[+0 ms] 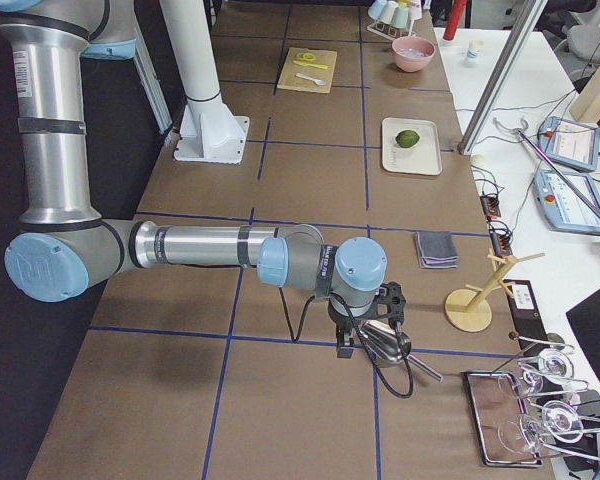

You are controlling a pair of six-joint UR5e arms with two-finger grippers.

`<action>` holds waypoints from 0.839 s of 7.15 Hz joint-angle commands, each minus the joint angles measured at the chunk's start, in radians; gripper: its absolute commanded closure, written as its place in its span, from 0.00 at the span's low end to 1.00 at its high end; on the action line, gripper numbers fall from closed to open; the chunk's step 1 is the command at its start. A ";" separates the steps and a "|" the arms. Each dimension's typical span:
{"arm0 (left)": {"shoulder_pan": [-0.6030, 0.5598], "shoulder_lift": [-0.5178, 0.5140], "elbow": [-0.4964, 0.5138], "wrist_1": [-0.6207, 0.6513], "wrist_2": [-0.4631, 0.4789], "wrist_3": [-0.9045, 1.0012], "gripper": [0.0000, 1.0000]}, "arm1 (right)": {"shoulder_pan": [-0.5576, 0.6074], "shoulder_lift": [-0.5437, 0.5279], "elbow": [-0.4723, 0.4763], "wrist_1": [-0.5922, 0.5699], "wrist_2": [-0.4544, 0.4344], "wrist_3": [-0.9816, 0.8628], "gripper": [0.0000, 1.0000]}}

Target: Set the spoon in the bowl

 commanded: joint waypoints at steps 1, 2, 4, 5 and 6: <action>0.000 0.001 0.003 -0.001 0.000 -0.001 0.00 | 0.000 -0.002 0.000 0.000 0.001 0.000 0.00; 0.000 -0.001 0.003 -0.001 0.001 -0.004 0.00 | 0.000 -0.002 0.000 0.000 0.001 0.000 0.00; 0.000 -0.002 0.002 -0.001 -0.002 -0.010 0.00 | 0.000 0.000 0.000 0.000 0.004 0.002 0.00; 0.001 -0.003 0.005 -0.002 -0.002 -0.009 0.00 | 0.000 0.001 0.004 0.000 0.002 0.002 0.00; 0.000 -0.003 -0.001 -0.004 -0.003 -0.004 0.00 | 0.000 0.004 0.009 0.000 0.002 0.006 0.00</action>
